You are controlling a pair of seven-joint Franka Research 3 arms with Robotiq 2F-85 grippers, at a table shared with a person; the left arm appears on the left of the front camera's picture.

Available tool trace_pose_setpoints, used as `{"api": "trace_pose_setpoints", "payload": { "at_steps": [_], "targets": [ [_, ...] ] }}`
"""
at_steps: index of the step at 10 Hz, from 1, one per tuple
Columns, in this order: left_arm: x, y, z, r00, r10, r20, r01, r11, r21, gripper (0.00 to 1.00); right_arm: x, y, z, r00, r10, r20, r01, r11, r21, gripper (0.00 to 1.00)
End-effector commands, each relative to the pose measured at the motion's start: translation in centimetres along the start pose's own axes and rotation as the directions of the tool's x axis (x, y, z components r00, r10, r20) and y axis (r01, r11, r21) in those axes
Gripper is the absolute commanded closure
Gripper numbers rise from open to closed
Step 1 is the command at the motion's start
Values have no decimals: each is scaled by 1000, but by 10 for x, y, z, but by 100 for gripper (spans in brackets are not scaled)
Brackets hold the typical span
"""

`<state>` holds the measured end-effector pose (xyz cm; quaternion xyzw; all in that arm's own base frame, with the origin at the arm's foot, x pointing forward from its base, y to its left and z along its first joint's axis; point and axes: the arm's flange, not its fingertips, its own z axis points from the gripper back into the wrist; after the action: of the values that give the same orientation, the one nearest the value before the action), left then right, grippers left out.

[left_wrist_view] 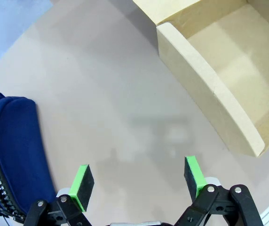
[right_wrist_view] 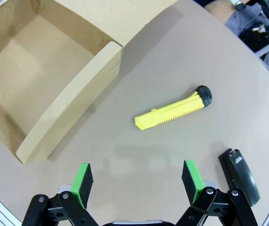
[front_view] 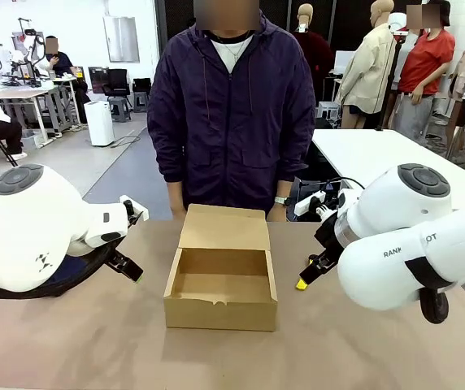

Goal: Pack the items into the box.
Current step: Pick up the item indicated by the person and place it inside the Mailer Box.

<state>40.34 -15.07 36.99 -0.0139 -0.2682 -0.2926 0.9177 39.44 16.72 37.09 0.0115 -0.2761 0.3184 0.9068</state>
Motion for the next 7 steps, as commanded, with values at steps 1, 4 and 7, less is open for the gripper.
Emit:
{"api": "trace_pose_setpoints", "payload": {
  "at_steps": [1,4,7],
  "targets": [
    [0,0,0,1000,0,0,0,1000,0,0,0,0,0,1000,0,0,0,1000,0,0],
    [13,3,50,969,197,-149,-227,949,-218,0,28,-19,49,977,-194,-86,212,889,407,0],
    [9,50,159,852,494,-175,-505,686,-524,0,19,-84,153,849,-514,-124,437,551,711,0]
  ]
}}
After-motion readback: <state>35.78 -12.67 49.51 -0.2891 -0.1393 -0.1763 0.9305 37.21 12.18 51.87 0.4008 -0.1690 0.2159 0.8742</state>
